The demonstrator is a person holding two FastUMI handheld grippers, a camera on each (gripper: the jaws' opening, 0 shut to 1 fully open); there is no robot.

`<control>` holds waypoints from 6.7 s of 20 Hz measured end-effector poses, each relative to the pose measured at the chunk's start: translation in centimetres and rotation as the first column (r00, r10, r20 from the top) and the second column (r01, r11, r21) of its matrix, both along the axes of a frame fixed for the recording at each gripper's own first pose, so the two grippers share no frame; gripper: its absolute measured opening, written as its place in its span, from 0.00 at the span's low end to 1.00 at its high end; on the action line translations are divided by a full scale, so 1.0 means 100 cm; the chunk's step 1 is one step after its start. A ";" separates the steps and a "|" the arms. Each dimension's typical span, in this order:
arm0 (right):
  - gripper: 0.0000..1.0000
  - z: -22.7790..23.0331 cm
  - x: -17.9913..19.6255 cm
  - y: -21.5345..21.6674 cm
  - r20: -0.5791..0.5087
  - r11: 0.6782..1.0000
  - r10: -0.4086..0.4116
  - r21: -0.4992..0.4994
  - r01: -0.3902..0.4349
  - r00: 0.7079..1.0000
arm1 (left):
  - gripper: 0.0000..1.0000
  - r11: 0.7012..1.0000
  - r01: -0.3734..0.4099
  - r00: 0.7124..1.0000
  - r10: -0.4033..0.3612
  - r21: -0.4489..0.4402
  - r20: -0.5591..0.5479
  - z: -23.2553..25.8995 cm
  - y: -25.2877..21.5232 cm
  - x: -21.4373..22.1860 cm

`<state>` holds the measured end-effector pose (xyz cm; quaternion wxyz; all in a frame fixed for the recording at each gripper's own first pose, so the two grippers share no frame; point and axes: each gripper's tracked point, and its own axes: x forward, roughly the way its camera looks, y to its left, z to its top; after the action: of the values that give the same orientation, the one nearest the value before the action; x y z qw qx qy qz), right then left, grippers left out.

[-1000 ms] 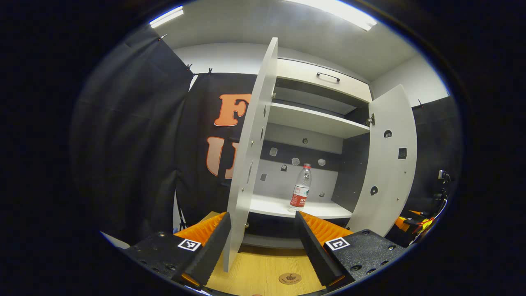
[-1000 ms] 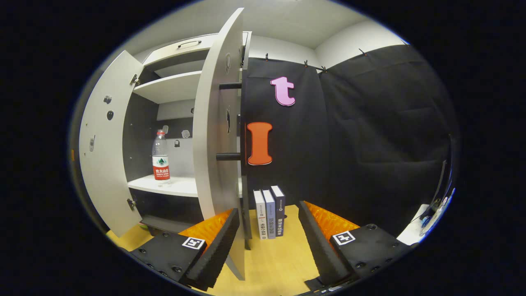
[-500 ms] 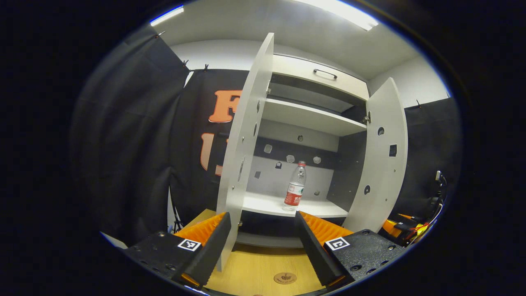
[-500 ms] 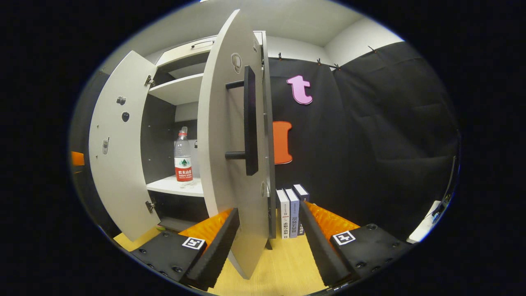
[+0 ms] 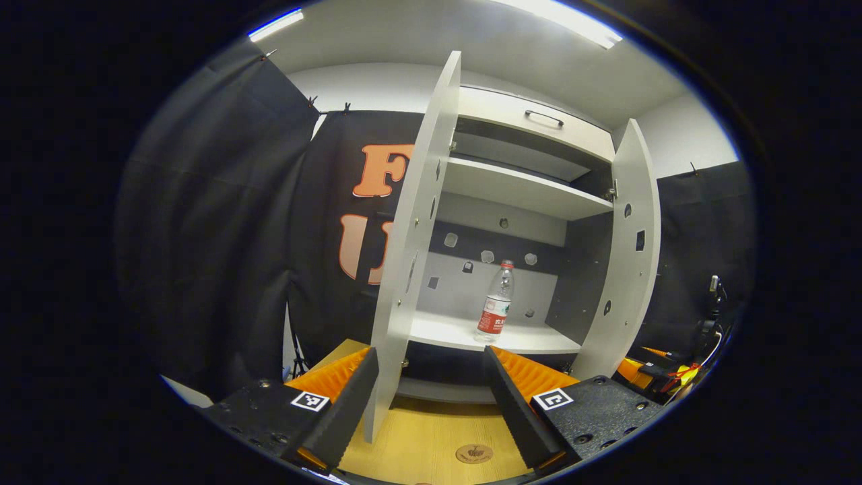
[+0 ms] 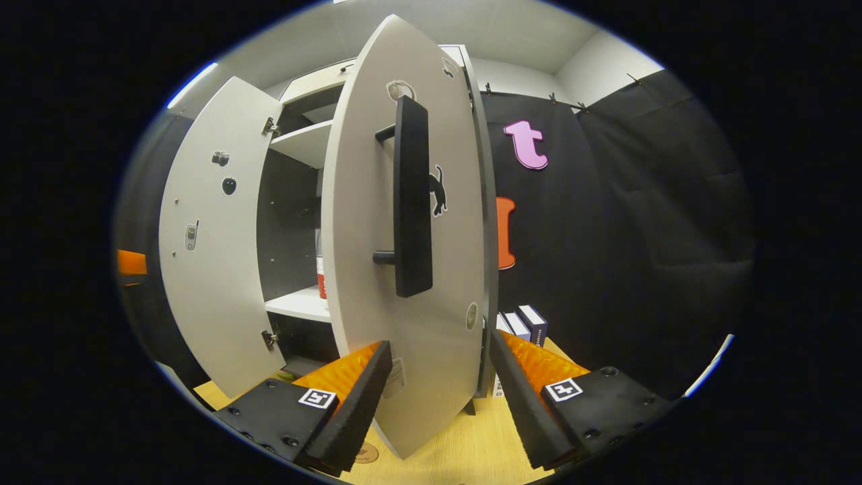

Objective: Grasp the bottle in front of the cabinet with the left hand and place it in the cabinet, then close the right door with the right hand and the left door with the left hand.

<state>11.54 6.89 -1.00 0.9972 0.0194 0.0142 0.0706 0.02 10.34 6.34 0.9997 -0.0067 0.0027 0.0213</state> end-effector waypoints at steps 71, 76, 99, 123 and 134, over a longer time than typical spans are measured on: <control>0.99 0.031 -0.033 -0.044 0.026 0.999 -0.036 -0.007 0.037 0.999 | 0.93 0.997 0.072 0.994 -0.072 -0.008 -0.086 -0.074 -0.050 0.136; 0.99 0.032 -0.027 -0.062 0.034 0.998 -0.062 -0.012 0.062 0.998 | 0.94 0.996 0.088 0.988 -0.087 0.004 -0.124 -0.097 -0.066 0.170; 0.98 0.011 0.017 -0.086 0.000 0.998 -0.067 -0.019 0.067 0.998 | 0.94 0.996 0.062 0.984 -0.051 0.060 -0.173 -0.118 -0.061 0.207; 0.98 0.058 -0.044 -0.111 0.065 0.993 -0.113 -0.021 0.115 0.991 | 0.94 0.989 0.122 0.992 -0.118 0.081 -0.055 0.002 -0.063 0.095; 0.98 0.072 -0.075 -0.109 0.067 0.996 -0.089 0.008 0.088 0.994 | 0.94 0.994 0.105 0.994 -0.106 0.037 0.026 0.053 -0.048 0.032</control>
<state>4.06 -4.00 6.21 0.9992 0.0201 -0.0203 0.0270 3.19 5.50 11.67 0.9994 0.0107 -0.0114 -0.0316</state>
